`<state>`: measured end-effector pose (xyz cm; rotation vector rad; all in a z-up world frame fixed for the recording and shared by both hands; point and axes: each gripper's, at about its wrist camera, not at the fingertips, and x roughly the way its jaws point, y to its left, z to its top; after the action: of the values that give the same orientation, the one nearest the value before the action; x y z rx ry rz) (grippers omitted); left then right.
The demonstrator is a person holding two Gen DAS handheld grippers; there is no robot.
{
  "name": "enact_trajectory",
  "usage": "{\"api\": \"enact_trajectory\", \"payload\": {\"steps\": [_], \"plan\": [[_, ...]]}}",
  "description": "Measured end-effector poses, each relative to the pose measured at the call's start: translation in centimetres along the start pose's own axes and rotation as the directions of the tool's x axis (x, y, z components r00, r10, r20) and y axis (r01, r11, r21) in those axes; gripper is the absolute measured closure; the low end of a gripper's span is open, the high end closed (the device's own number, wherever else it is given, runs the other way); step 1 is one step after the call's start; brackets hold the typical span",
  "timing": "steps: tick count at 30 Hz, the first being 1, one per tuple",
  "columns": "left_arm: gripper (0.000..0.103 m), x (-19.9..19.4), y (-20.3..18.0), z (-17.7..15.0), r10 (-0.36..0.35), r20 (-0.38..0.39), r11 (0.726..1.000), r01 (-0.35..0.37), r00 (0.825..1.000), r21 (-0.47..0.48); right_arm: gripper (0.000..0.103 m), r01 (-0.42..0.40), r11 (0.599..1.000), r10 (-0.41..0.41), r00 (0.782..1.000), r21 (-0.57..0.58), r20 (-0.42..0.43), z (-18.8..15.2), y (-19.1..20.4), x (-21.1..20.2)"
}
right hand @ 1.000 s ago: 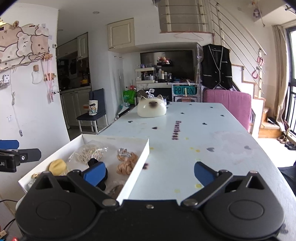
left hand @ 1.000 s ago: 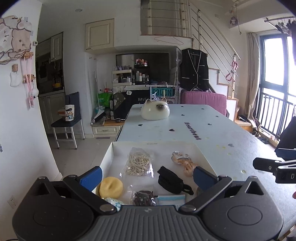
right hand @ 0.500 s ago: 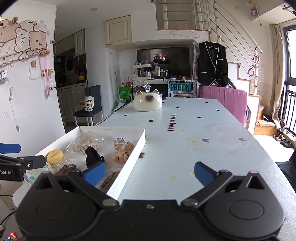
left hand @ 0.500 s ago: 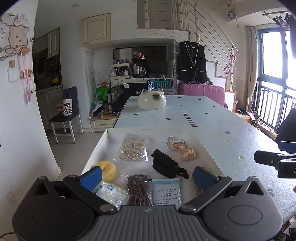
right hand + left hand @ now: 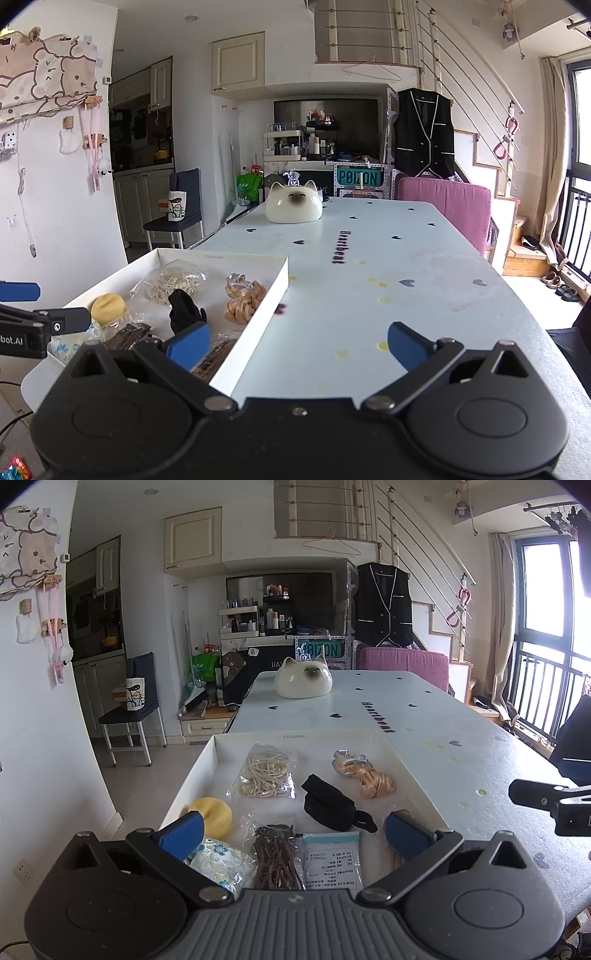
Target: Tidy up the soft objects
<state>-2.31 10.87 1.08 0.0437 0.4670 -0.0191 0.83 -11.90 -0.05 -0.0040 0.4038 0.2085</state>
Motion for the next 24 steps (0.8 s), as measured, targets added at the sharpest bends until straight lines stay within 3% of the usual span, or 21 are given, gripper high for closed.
{"api": "enact_trajectory", "payload": {"steps": [24], "plan": [[0.0,-0.19,-0.59,0.28,-0.01,0.007,1.0,0.01,1.0,0.005,0.0,0.005,1.0,-0.005,1.0,0.003,0.002,-0.17,-0.25,-0.11]]}}
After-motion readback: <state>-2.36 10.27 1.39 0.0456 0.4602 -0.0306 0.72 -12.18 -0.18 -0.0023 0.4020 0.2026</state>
